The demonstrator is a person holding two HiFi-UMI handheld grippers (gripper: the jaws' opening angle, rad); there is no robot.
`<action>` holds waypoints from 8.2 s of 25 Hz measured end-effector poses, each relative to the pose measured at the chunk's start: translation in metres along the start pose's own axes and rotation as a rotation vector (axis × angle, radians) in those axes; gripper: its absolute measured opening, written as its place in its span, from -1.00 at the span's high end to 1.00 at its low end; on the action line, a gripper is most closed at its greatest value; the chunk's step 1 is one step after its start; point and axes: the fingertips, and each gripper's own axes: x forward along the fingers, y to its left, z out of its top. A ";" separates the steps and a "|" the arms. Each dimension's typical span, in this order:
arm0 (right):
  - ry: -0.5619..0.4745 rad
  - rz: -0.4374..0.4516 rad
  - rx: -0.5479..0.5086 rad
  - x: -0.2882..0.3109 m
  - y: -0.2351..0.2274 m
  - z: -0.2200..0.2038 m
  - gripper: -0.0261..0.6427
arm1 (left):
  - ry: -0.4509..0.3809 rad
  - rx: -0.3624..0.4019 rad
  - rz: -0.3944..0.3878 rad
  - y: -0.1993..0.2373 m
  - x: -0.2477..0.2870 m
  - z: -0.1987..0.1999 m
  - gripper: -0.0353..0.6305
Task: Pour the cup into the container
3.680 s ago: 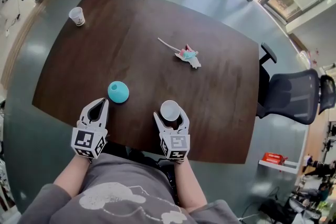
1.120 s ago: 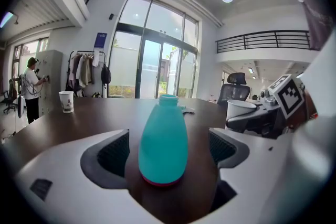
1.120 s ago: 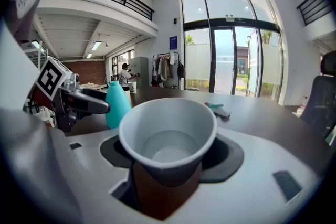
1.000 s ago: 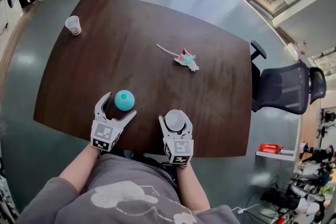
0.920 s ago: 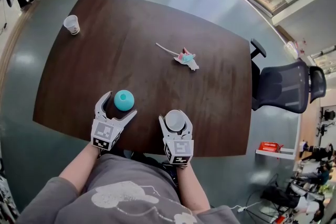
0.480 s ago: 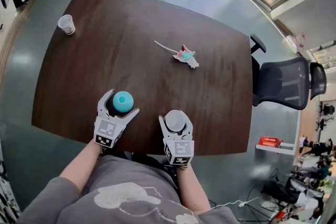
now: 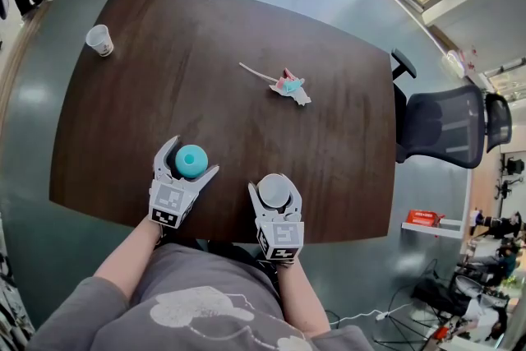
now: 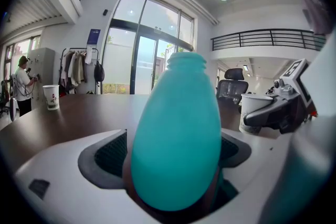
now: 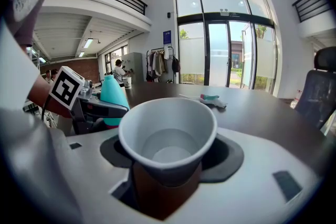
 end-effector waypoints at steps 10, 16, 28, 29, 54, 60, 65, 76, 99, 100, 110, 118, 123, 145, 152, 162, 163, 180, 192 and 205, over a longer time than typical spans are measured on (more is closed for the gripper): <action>0.004 -0.009 0.007 0.000 -0.004 -0.002 0.02 | 0.034 0.005 -0.009 -0.003 0.004 -0.009 -0.56; -0.003 -0.004 0.005 0.001 -0.003 -0.001 0.02 | 0.059 0.026 -0.021 -0.007 0.006 -0.013 -0.56; -0.017 0.047 0.015 0.000 0.006 0.013 0.02 | 0.050 0.054 -0.044 -0.014 -0.002 0.002 -0.41; -0.020 0.060 0.016 0.000 0.007 0.017 0.02 | 0.056 0.062 -0.056 -0.017 -0.003 0.005 -0.41; -0.005 0.377 -0.260 -0.027 0.063 0.137 0.05 | 0.025 0.117 -0.138 -0.051 -0.035 0.076 -0.41; 0.018 0.397 -0.319 -0.035 0.074 0.150 0.05 | 0.031 0.110 -0.167 -0.060 -0.038 0.076 -0.41; 0.028 0.398 -0.388 -0.035 0.078 0.161 0.05 | 0.046 0.120 -0.171 -0.059 -0.038 0.076 -0.41; 0.160 0.432 -0.579 -0.022 0.095 0.144 0.05 | 0.095 0.134 -0.200 -0.066 -0.028 0.050 -0.41; 0.328 0.312 -0.860 -0.010 0.086 0.138 0.05 | 0.130 0.152 -0.251 -0.073 -0.022 0.039 -0.41; 0.333 0.308 -0.868 -0.010 0.086 0.137 0.05 | 0.130 0.153 -0.254 -0.074 -0.022 0.039 -0.41; 0.386 0.249 -0.976 -0.010 0.079 0.135 0.05 | 0.135 0.152 -0.271 -0.080 -0.018 0.037 -0.41; 0.408 0.231 -1.009 -0.010 0.076 0.136 0.05 | 0.141 0.152 -0.276 -0.082 -0.015 0.039 -0.41; 0.425 0.214 -1.037 -0.009 0.071 0.135 0.05 | 0.139 0.150 -0.277 -0.083 -0.011 0.036 -0.41; 0.486 0.199 -1.092 -0.011 0.069 0.127 0.05 | 0.135 0.142 -0.298 -0.089 -0.010 0.036 -0.41; 0.496 0.187 -1.113 -0.012 0.069 0.128 0.05 | 0.140 0.143 -0.299 -0.090 -0.009 0.034 -0.41; 0.499 0.163 -1.138 -0.014 0.065 0.131 0.05 | 0.134 0.136 -0.309 -0.093 -0.010 0.035 -0.41; 0.500 0.161 -1.140 -0.014 0.064 0.131 0.05 | 0.139 0.133 -0.310 -0.093 -0.009 0.033 -0.41; 0.483 0.147 -1.210 -0.016 0.067 0.135 0.05 | 0.133 0.130 -0.311 -0.093 -0.012 0.032 -0.41; 0.467 0.123 -1.277 -0.014 0.068 0.136 0.05 | 0.132 0.133 -0.311 -0.094 -0.012 0.030 -0.41; 0.455 0.113 -1.283 -0.013 0.068 0.137 0.05 | 0.132 0.130 -0.307 -0.093 -0.012 0.029 -0.41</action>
